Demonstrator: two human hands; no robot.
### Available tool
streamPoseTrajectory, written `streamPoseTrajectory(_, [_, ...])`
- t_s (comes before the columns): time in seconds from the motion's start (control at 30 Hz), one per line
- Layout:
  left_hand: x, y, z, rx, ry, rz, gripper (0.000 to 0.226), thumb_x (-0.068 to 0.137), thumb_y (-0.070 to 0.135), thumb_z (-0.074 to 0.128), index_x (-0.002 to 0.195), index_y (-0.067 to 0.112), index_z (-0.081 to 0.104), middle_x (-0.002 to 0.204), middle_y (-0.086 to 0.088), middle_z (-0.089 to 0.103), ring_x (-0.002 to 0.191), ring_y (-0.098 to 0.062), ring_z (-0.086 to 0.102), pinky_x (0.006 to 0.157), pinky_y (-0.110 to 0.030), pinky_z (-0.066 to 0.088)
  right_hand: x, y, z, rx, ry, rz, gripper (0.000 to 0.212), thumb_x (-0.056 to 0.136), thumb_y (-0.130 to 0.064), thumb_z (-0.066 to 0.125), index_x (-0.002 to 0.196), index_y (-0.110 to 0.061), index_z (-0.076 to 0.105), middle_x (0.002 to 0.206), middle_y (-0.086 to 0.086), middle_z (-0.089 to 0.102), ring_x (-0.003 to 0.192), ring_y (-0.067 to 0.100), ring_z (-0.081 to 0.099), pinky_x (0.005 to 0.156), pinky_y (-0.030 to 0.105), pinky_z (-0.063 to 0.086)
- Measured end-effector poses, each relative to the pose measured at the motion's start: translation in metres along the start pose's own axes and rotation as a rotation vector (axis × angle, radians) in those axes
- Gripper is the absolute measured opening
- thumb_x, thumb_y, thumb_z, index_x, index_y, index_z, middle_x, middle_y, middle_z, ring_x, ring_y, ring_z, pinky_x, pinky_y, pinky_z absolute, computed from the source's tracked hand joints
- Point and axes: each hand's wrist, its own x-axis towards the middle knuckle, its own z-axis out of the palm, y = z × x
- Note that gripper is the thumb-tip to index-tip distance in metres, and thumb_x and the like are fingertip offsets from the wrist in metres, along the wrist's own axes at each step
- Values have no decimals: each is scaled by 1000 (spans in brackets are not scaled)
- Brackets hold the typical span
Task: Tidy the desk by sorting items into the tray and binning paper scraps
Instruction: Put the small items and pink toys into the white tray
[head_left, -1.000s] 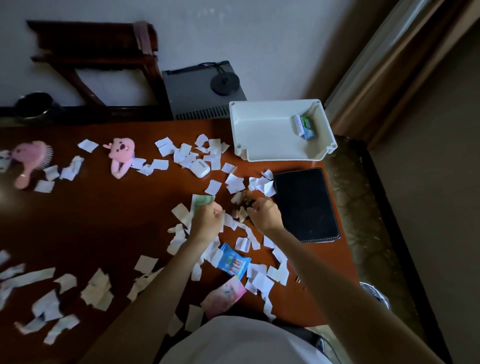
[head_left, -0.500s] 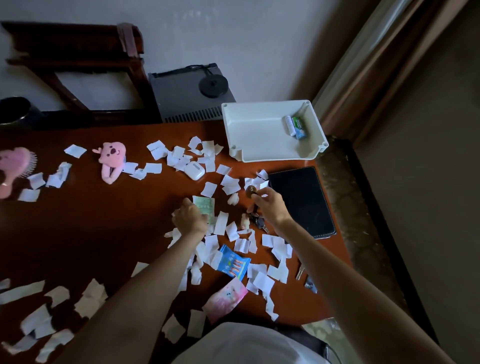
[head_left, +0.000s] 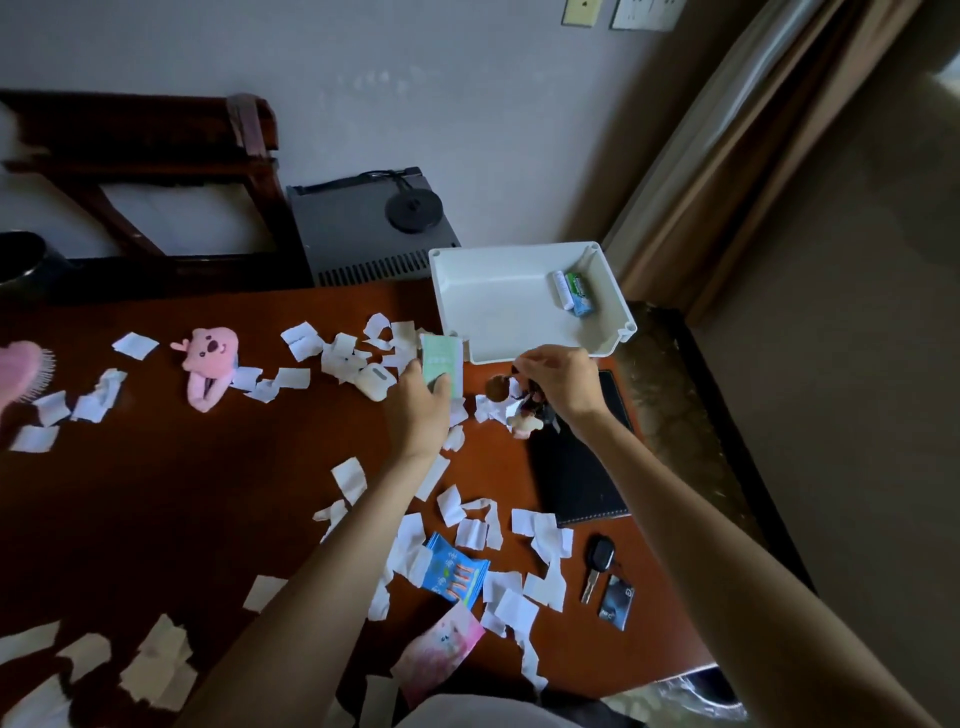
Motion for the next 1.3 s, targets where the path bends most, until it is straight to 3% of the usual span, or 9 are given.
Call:
streamPoseTrajectory(0.13, [25,38,8,-95,9,38,27,94,7,49,118,-4,48,129,-17,56,114,-31,60,84,-32,53,31,-21,-25,30,57,-10,15,83,-7,61,91,-4,73,65,-6,62,38,-10,51,43,4,41])
streamPoseTrajectory(0.2, [41,52,16,-109,8,33,27,93,7,50,118,-2,48,126,-16,58,111,-30,61,82,-32,55,48,-32,-35,32,67,-9,17,82,-4,60,91,-3,74,64,-6,61,43,-4,54,47,5,42])
streamPoseTrajectory(0.33, [70,63,33,-94,-20,-3,29,93,7,51,121,0,46,125,-18,57,106,-33,63,79,-45,58,76,-46,-44,213,-20,26,23,79,6,54,73,-12,67,59,5,60,46,18,61,52,29,53])
streamPoseTrajectory(0.43, [87,69,46,-74,-40,-42,34,94,4,48,126,-1,41,129,-20,54,107,-36,62,83,-45,57,100,-46,-43,250,-72,48,21,81,7,50,86,-8,64,69,9,62,55,22,61,52,28,51])
streamPoseTrajectory(0.6, [106,68,68,2,-80,-99,38,95,2,43,132,0,34,135,-22,50,114,-36,59,87,-42,55,131,-8,-32,286,-117,136,24,81,9,52,99,2,66,79,5,63,78,20,61,83,34,54])
streamPoseTrajectory(0.67, [110,66,77,27,-99,-124,36,95,1,42,131,0,34,136,-21,50,114,-36,59,87,-41,55,138,13,-32,289,-114,202,22,81,9,54,98,2,66,75,3,62,83,23,61,84,34,54])
streamPoseTrajectory(0.9, [119,59,111,26,-164,-172,32,93,-2,40,125,-1,38,129,-25,53,108,-41,61,88,-47,54,157,54,-52,-2,-27,245,26,82,1,56,103,-6,70,90,10,66,70,17,57,50,8,45])
streamPoseTrajectory(1.1, [124,55,129,23,-184,-202,31,93,-3,40,124,0,38,128,-24,54,109,-41,59,87,-47,54,174,69,-53,-426,-79,176,26,84,4,49,102,0,68,115,18,64,105,31,59,87,27,46])
streamPoseTrajectory(1.3, [132,52,139,-30,-202,-231,33,93,-4,41,125,1,37,132,-21,52,116,-38,56,91,-45,54,174,76,-49,-842,-196,45,35,91,2,42,125,1,50,133,16,43,127,31,36,106,37,36])
